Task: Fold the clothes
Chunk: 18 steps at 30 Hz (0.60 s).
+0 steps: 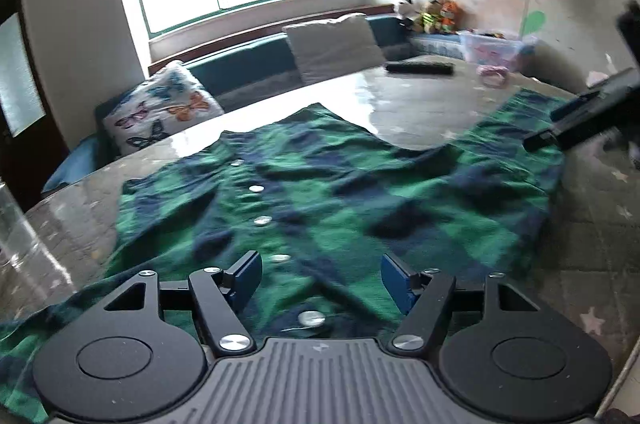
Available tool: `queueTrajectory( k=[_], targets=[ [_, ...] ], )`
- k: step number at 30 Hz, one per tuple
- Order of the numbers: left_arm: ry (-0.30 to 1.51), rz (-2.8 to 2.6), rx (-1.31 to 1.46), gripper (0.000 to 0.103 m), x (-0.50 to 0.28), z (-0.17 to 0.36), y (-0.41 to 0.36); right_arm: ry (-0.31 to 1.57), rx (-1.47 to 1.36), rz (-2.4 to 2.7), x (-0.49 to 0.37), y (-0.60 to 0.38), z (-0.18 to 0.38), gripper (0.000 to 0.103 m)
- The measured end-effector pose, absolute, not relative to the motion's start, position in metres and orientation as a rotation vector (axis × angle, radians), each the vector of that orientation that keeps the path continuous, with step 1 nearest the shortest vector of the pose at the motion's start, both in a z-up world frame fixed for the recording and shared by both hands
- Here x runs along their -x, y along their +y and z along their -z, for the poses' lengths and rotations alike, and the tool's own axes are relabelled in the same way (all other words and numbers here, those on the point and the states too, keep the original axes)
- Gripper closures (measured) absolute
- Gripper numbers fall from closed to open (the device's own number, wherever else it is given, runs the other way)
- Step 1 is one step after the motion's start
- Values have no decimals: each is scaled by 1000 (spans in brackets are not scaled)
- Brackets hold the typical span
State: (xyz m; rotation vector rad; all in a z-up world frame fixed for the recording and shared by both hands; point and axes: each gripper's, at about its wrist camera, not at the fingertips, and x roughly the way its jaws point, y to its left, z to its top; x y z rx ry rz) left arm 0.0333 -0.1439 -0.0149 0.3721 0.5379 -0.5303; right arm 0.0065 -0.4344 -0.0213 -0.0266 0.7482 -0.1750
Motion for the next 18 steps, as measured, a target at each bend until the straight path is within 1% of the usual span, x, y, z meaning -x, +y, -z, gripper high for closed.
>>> queueTrajectory(
  k=[8, 18],
  targets=[
    [577, 560, -396, 33, -36, 27, -155, 808, 3, 403, -22, -497, 32, 26],
    [596, 556, -391, 33, -40, 30, -155, 863, -43, 582, -61, -552, 22, 25]
  ],
)
